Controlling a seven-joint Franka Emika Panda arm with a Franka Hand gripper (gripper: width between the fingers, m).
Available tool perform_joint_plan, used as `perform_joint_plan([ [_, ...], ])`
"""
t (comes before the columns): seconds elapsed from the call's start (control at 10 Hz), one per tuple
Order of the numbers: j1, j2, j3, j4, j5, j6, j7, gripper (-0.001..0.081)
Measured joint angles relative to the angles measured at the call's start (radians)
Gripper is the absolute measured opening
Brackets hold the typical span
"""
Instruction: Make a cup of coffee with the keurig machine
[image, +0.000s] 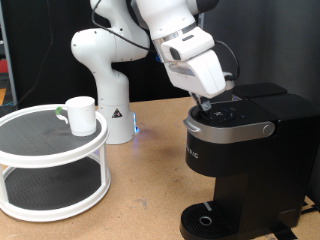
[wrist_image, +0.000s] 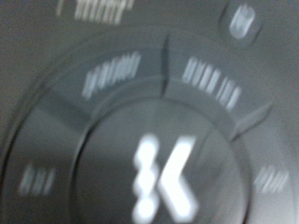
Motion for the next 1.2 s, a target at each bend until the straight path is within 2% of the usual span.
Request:
perform_joint_plan([
  [0.1,0.007,-0.006,-0.011,0.008,0.093,-0.005,-0.039,0.0007],
  [0.3,0.006,-0.027,-0.037,0.05,0.158,-0.08,-0.052,0.0007],
  [0.5,0.0,-0.043,-0.056,0.099,0.133,-0.171,-0.053,0.0007],
  [0.6,-0.007,-0.044,-0.059,0.124,0.081,-0.226,-0.054,0.0007],
  [0.8,-0.011,-0.041,-0.059,0.149,0.03,-0.278,-0.054,0.0007],
  [0.9,-0.011,-0.041,-0.059,0.147,0.037,-0.276,-0.054,0.0007],
  [1.0,-0.01,-0.042,-0.059,0.136,0.086,-0.24,-0.039,0.0007],
  [1.2,-0.012,-0.054,-0.061,0.094,0.221,-0.152,0.051,0.0007],
])
